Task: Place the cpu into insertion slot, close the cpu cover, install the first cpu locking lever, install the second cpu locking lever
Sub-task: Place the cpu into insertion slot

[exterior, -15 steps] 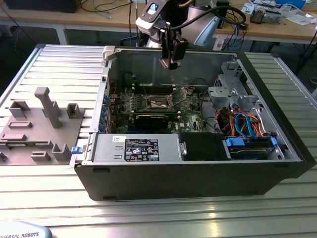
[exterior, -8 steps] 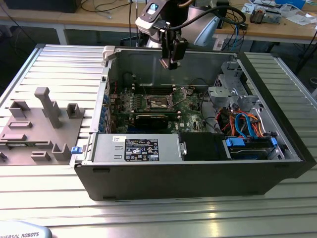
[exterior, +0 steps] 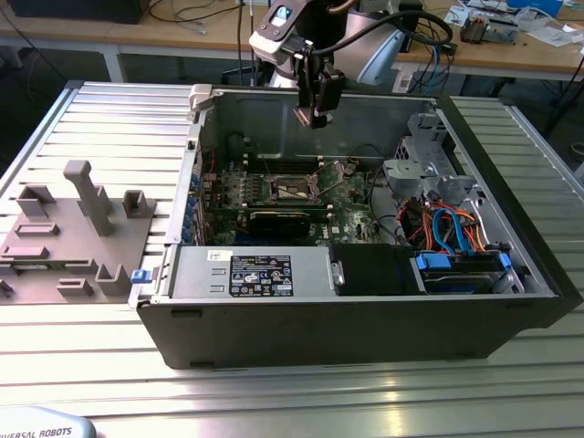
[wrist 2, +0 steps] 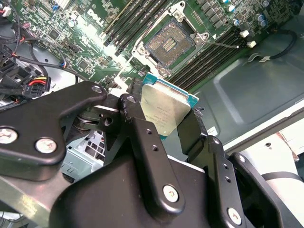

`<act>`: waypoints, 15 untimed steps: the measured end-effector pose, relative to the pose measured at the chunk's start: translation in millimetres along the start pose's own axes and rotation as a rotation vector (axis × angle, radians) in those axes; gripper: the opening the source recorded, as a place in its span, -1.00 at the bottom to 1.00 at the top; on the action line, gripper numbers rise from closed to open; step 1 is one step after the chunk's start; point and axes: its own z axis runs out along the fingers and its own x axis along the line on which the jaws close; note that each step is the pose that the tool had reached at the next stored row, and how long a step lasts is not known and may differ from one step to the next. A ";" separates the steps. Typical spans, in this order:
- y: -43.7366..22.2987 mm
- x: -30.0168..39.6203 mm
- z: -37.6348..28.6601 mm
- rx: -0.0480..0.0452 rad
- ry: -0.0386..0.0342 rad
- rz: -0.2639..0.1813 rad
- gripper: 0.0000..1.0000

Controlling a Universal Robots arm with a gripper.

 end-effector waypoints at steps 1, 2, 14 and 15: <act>0.0 0.0 0.0 0.0000 -0.0001 0.001 0.08; 0.0 0.0 0.0 0.0000 -0.0001 0.001 0.08; 0.0 0.0 0.0 -0.0001 -0.0007 0.010 0.08; 0.0 0.0 0.0 -0.0001 -0.0008 0.011 0.08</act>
